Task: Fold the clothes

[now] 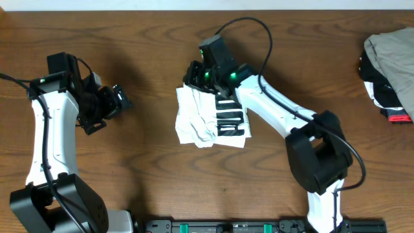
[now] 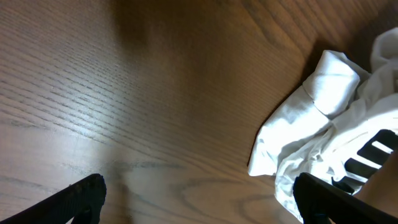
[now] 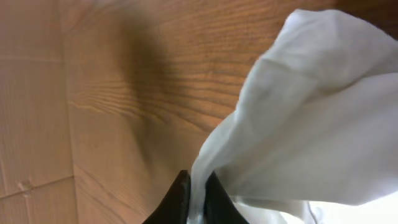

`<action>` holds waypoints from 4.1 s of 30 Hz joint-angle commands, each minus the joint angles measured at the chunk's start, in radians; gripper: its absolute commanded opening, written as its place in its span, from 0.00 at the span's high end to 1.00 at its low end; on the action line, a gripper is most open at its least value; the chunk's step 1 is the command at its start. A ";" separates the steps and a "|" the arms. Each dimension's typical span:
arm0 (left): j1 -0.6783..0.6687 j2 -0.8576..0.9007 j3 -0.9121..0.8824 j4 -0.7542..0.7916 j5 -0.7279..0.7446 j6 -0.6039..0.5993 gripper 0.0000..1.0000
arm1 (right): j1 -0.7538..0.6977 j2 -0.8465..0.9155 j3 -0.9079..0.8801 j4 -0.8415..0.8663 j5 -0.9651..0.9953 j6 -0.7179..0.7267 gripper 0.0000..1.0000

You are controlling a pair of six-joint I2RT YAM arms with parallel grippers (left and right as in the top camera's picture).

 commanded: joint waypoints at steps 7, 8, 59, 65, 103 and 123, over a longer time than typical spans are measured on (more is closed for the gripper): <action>0.002 0.000 0.013 -0.003 0.009 -0.006 0.02 | 0.056 0.069 0.000 0.140 -0.079 -0.010 0.78; 0.002 0.000 0.013 -0.003 0.009 -0.006 0.02 | 0.056 0.069 0.000 0.150 -0.087 -0.015 0.63; 0.002 0.000 0.013 -0.003 0.009 -0.006 0.02 | 0.160 -0.120 -0.102 -0.685 0.149 -0.635 0.44; 0.002 0.000 0.013 -0.003 0.009 -0.006 0.02 | 0.165 -0.116 -0.117 -0.611 0.056 -0.615 0.44; 0.002 0.000 0.013 -0.003 0.009 -0.006 0.02 | 0.193 -0.070 -0.119 -0.597 0.084 -0.571 0.42; 0.002 0.000 0.013 -0.003 0.009 -0.006 0.02 | 0.194 -0.059 -0.119 -0.444 -0.028 -0.557 0.99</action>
